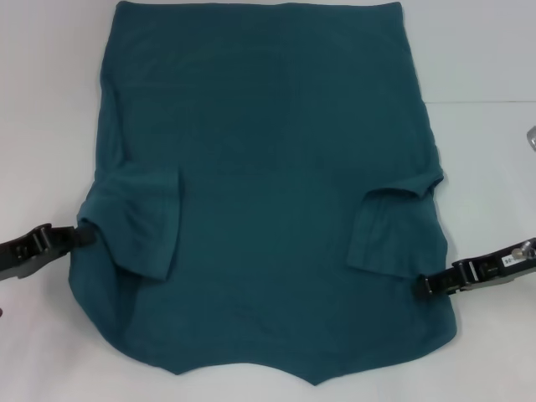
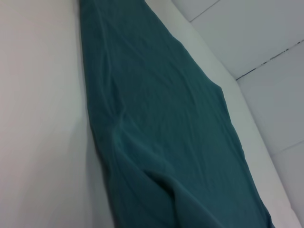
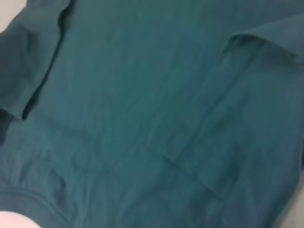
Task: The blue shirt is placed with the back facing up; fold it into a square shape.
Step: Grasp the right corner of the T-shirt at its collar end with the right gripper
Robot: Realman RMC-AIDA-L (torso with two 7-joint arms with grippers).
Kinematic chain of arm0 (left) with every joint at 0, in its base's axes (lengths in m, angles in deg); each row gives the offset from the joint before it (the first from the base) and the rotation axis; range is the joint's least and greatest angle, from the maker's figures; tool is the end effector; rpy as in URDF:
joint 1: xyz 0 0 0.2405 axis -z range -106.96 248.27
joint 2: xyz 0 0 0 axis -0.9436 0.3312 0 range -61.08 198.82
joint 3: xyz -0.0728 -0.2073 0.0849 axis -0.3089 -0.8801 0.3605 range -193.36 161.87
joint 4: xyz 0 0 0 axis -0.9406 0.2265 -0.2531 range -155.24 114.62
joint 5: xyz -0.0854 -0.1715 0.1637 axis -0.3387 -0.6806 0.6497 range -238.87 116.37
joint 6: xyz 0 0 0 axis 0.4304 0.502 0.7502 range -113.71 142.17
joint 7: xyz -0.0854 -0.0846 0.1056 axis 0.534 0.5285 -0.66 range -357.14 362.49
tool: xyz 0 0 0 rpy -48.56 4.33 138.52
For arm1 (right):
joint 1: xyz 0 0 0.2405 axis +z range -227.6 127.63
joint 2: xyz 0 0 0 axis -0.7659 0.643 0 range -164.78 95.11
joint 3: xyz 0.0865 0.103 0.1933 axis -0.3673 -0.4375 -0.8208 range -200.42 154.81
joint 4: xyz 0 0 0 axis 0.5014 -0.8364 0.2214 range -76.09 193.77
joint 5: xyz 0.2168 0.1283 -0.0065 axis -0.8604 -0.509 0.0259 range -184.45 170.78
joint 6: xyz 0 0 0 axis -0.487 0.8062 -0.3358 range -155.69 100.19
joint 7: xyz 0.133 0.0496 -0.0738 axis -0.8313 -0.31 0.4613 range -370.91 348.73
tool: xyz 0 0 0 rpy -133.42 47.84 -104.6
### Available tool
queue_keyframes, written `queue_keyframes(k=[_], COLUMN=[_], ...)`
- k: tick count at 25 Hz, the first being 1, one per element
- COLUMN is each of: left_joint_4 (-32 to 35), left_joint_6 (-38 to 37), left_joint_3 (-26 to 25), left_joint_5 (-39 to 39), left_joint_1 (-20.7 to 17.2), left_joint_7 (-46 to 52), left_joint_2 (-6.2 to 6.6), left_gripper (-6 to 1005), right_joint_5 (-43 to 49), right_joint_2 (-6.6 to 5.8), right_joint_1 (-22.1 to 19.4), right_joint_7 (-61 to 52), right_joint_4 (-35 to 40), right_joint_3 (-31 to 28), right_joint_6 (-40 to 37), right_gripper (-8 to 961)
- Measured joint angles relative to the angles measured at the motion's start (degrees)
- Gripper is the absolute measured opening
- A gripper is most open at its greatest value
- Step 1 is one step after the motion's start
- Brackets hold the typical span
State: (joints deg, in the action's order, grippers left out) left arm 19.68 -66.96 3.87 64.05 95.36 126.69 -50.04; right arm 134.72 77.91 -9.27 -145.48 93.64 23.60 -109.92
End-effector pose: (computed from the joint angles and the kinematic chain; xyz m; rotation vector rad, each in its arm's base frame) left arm -0.3621 0.3403 0.0467 -1.9059 -1.7950 -0.8177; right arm 0.2913 0.3923 0.0039 -2.4314 1.6732 -0.0438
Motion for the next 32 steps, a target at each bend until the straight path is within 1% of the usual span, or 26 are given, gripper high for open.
queue_keyframes(k=[14, 19, 25, 29, 32], left_joint_4=[0.0, 0.0, 0.0, 0.3, 1.5], left_joint_6=[0.0, 0.0, -0.7, -2.5, -6.3], left_joint_3=[0.0, 0.0, 0.0, 0.0, 0.2], left_joint_5=[-0.7, -0.8, -1.1, -1.1, -0.7], left_joint_1=[0.0, 0.0, 0.0, -0.1, -0.5], left_joint_7=[-0.1, -0.2, -0.3, -0.3, -0.2], left_joint_2=[0.0, -0.07, -0.06, 0.31, 0.79], left_gripper=[24, 23, 22, 22, 22], right_joint_5=[-0.1, -0.1, -0.4, -0.5, -0.5], right_joint_2=[0.02, 0.0, -0.41, -0.87, -1.35], right_joint_1=[0.1, -0.2, -0.5, -0.9, -1.7], right_joint_7=[1.3, 1.3, 1.3, 1.5, 1.5], right_joint_4=[0.3, 0.5, 0.7, 1.5, 3.3], right_joint_3=[0.8, 0.7, 0.2, -1.4, -2.6], right_joint_6=[-1.9, -1.9, -3.0, -5.5, -8.9], right_gripper=[419, 177, 25, 27, 29])
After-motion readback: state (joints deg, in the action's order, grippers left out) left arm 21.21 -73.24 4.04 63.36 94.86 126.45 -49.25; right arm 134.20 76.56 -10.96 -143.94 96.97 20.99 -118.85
